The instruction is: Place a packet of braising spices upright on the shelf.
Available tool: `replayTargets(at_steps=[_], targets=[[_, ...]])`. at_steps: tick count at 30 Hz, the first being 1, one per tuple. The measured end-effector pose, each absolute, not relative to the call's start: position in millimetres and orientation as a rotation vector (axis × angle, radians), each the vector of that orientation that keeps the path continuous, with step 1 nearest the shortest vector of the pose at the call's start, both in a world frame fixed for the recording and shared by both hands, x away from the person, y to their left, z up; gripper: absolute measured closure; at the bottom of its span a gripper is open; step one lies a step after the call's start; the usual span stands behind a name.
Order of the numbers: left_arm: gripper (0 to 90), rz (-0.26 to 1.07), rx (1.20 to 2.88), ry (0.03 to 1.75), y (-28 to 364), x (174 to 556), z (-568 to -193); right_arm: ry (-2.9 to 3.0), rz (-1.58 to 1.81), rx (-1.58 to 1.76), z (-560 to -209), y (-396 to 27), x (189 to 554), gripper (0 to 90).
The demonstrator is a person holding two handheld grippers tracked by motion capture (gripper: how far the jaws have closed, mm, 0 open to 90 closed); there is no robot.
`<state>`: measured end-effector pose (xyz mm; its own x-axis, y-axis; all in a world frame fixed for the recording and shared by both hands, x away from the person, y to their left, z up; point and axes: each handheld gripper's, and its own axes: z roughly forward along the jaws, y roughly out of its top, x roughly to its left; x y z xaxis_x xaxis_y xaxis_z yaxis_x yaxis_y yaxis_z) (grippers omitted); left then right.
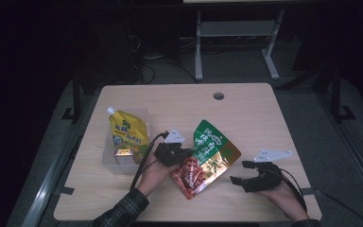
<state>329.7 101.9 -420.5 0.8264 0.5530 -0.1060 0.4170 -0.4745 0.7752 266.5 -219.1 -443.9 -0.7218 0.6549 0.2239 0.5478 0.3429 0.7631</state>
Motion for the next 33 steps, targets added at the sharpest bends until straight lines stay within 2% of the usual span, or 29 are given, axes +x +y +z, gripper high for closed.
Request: replayTargets(at_steps=[5,7,8,9,11,19,21,24,28,33], targets=[[89.2,0.172,2.077,0.705,103.3,324.0,-412.9,2.423,1.428,1.124,-437.4,-210.1,272.2,17.4],[89.2,0.168,2.059,0.698,104.1,321.7,-408.9,2.414,1.464,1.107,-434.0,-201.5,279.2,23.8],[89.2,0.168,2.059,0.698,104.1,321.7,-408.9,2.414,1.464,1.107,-434.0,-201.5,279.2,23.8],[89.2,0.159,2.046,0.698,104.4,321.0,-407.4,2.397,1.492,1.105,-431.9,-198.2,284.4,30.6],[89.1,0.16,2.046,0.692,104.4,320.8,-406.5,2.378,1.555,1.125,-431.1,-196.9,289.1,36.6],[89.0,0.154,2.021,0.692,104.1,319.9,-405.4,2.357,1.619,1.106,-433.9,-188.1,297.5,50.1],[89.1,0.155,2.019,0.692,104.0,319.7,-405.0,2.36,1.616,1.106,-433.8,-186.1,298.0,48.4],[89.0,0.154,2.01,0.691,103.5,319.2,-404.4,2.365,1.614,1.087,-434.6,-180.4,300.4,52.9],[88.9,0.156,2.015,0.689,102.7,318.8,-405.4,2.359,1.63,1.056,-432.3,-177.0,301.1,72.8],[88.6,0.159,2.008,0.687,103.1,318.4,-404.2,2.36,1.639,1.032,-429.2,-178.3,303.2,83.9]])
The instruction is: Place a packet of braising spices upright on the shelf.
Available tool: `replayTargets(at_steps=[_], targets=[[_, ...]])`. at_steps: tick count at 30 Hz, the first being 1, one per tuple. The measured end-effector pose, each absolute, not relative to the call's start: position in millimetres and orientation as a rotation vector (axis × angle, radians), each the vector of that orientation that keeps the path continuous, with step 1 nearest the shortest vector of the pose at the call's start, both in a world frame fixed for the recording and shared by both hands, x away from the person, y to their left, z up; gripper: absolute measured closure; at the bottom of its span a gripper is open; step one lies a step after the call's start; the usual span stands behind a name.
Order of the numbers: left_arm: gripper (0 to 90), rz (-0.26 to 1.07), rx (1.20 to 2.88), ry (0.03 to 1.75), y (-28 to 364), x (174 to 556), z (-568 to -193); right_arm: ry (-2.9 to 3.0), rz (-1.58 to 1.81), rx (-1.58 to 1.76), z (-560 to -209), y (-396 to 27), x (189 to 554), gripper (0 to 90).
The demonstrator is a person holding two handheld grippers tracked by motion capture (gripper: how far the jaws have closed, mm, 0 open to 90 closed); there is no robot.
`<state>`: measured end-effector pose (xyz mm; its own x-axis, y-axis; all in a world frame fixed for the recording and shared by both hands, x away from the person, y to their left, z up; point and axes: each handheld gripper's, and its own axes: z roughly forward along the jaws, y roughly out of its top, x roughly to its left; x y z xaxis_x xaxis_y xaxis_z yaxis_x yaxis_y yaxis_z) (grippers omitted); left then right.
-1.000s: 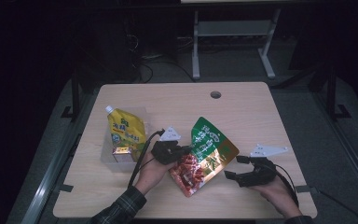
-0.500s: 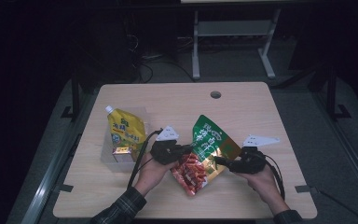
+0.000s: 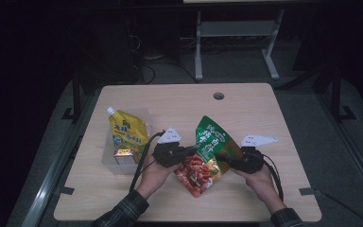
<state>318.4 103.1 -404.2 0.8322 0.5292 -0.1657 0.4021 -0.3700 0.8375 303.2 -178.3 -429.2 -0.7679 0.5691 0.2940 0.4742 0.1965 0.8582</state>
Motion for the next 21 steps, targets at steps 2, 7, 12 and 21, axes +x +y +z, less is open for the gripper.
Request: replayTargets(at_steps=[2,7,12,21], targets=[[88.2,0.165,2.009,0.686,103.1,318.0,-403.8,2.344,1.651,1.027,-427.6,-179.1,304.0,87.1],[83.9,0.205,2.02,0.678,101.5,317.3,-402.9,2.351,1.69,1.018,-422.2,-184.2,307.0,89.5],[66.8,0.262,2.016,0.679,101.2,316.0,-399.2,2.348,1.716,0.992,-415.2,-189.5,306.0,89.7],[44.2,0.315,2.013,0.678,104.7,311.2,-392.6,2.334,1.719,0.95,-400.0,-200.6,302.9,89.8]])
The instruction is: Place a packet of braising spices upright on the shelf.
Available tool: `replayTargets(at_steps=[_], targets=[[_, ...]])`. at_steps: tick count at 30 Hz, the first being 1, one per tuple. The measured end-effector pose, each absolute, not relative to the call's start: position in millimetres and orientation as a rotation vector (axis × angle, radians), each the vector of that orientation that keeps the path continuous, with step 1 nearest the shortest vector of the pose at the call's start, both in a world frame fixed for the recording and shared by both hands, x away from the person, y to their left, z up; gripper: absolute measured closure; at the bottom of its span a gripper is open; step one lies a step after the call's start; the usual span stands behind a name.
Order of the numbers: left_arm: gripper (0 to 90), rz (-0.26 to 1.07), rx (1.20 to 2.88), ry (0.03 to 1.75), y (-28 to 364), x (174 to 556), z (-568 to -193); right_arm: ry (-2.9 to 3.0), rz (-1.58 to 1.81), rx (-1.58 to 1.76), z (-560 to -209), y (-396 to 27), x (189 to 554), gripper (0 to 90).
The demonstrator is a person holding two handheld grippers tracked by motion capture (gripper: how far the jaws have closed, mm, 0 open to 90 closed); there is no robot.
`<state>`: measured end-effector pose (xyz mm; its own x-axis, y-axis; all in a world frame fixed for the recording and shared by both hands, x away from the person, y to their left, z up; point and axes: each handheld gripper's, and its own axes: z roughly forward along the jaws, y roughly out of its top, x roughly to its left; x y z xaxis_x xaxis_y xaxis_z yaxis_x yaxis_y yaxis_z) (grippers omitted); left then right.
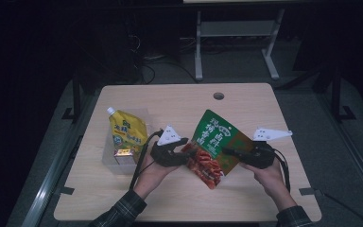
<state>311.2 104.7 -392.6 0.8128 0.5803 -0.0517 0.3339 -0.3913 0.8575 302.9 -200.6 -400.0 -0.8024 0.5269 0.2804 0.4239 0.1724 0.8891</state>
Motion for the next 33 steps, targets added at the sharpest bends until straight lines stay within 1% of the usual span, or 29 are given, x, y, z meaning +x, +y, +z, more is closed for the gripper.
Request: replayTargets(at_steps=[1,2,3,4,5,7,10,13,15,16,17,25,33], targets=[[39.1,0.313,2.02,0.671,104.6,310.4,-392.4,2.326,1.708,0.949,-397.6,-204.6,303.2,89.8],[39.1,0.302,2.029,0.666,104.2,309.4,-392.3,2.326,1.708,0.949,-397.6,-204.6,303.2,89.8],[34.5,0.288,2.039,0.658,103.6,308.2,-392.5,2.313,1.701,0.951,-396.2,-208.1,304.4,89.8],[34.5,0.282,2.052,0.648,103.2,307.1,-392.8,2.313,1.701,0.951,-396.2,-208.1,304.4,89.8],[29.9,0.254,2.076,0.636,103.2,304.6,-394.5,2.307,1.697,0.961,-394.3,-210.4,305.6,89.8],[26.4,0.244,2.105,0.608,104.1,301.5,-397.1,2.306,1.69,0.956,-391.7,-211.5,307.0,89.8],[23.1,0.201,2.133,0.595,106.3,295.1,-402.9,2.304,1.676,0.957,-387.4,-211.2,309.8,89.9],[21.0,0.193,2.152,0.578,108.9,291.1,-407.2,2.302,1.673,0.954,-384.6,-210.2,312.4,89.8],[17.0,0.179,2.181,0.558,111.2,286.7,-411.1,2.302,1.669,0.951,-381.4,-208.3,315.5,89.9],[17.0,0.174,2.193,0.544,112.6,285.0,-412.7,2.302,1.663,0.951,-379.8,-207.1,317.3,89.8],[14.3,0.168,2.208,0.525,115.7,281.1,-415.4,2.305,1.655,0.951,-377.6,-203.9,321.2,89.8],[12.3,0.164,2.235,0.493,126.1,267.8,-424.3,2.322,1.618,0.955,-371.8,-189.1,336.7,89.9],[13.0,0.151,2.222,0.475,136.0,256.4,-435.1,2.335,1.621,0.917,-356.9,-160.2,359.4,89.9]])
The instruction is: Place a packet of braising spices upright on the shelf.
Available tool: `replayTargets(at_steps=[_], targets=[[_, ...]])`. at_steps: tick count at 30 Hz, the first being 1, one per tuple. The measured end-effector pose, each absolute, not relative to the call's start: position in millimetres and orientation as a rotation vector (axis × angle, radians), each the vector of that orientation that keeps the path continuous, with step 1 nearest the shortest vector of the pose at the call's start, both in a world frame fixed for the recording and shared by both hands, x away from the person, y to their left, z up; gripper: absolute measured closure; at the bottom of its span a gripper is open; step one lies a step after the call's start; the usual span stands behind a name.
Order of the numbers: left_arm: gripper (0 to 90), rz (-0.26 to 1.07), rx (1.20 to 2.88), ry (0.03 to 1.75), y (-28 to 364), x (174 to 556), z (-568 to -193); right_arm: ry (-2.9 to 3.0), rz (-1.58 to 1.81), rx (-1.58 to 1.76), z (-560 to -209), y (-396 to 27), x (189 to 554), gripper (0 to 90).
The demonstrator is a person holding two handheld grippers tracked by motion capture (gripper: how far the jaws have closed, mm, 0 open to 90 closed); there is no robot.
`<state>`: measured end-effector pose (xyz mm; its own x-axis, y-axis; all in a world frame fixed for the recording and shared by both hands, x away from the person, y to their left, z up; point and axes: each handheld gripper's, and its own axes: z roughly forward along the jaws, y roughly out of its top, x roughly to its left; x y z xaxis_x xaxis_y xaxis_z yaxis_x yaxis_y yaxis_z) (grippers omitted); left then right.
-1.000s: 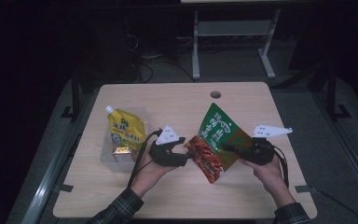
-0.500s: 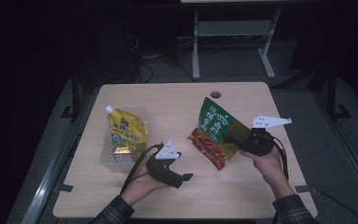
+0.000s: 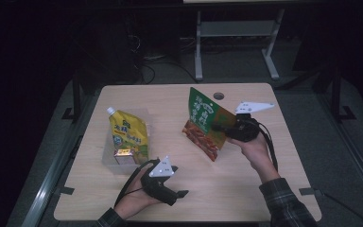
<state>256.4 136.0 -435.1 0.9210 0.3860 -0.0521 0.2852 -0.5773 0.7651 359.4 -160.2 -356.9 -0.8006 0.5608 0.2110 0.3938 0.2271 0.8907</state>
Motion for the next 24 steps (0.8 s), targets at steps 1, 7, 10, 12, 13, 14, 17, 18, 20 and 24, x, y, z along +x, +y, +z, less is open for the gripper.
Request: replayTargets(at_steps=[1,7,10,12,13,14,17,18,20,24], targets=[[13.0,0.147,2.222,0.473,136.7,255.8,-435.7,2.341,1.622,0.906,-354.7,-155.5,363.0,89.9],[13.0,0.142,2.227,0.453,136.5,253.9,-438.4,2.36,1.646,0.862,-341.0,-125.8,380.8,89.9],[13.0,0.138,2.229,0.443,135.3,253.9,-439.1,2.368,1.655,0.836,-334.0,-110.5,388.9,89.9],[13.1,0.137,2.229,0.44,134.3,253.8,-440.1,2.372,1.656,0.821,-330.6,-103.6,392.8,89.9],[13.1,0.131,2.231,0.442,133.8,253.6,-440.6,2.372,1.656,0.821,-330.6,-103.6,392.8,89.9],[13.1,0.131,2.232,0.443,133.3,253.5,-441.0,2.376,1.654,0.809,-327.1,-96.5,396.1,89.9],[13.1,0.13,2.236,0.428,132.5,253.5,-441.9,2.381,1.663,0.797,-323.7,-89.8,399.2,89.9],[13.1,0.13,2.236,0.427,132.1,253.3,-442.3,2.383,1.662,0.795,-321.7,-86.6,400.6,89.9],[13.1,0.13,2.241,0.426,132.0,253.3,-442.3,2.381,1.669,0.784,-318.0,-80.8,403.8,89.9],[13.2,0.128,2.243,0.42,131.7,253.5,-443.4,2.376,1.675,0.77,-310.8,-68.8,409.1,89.9]])
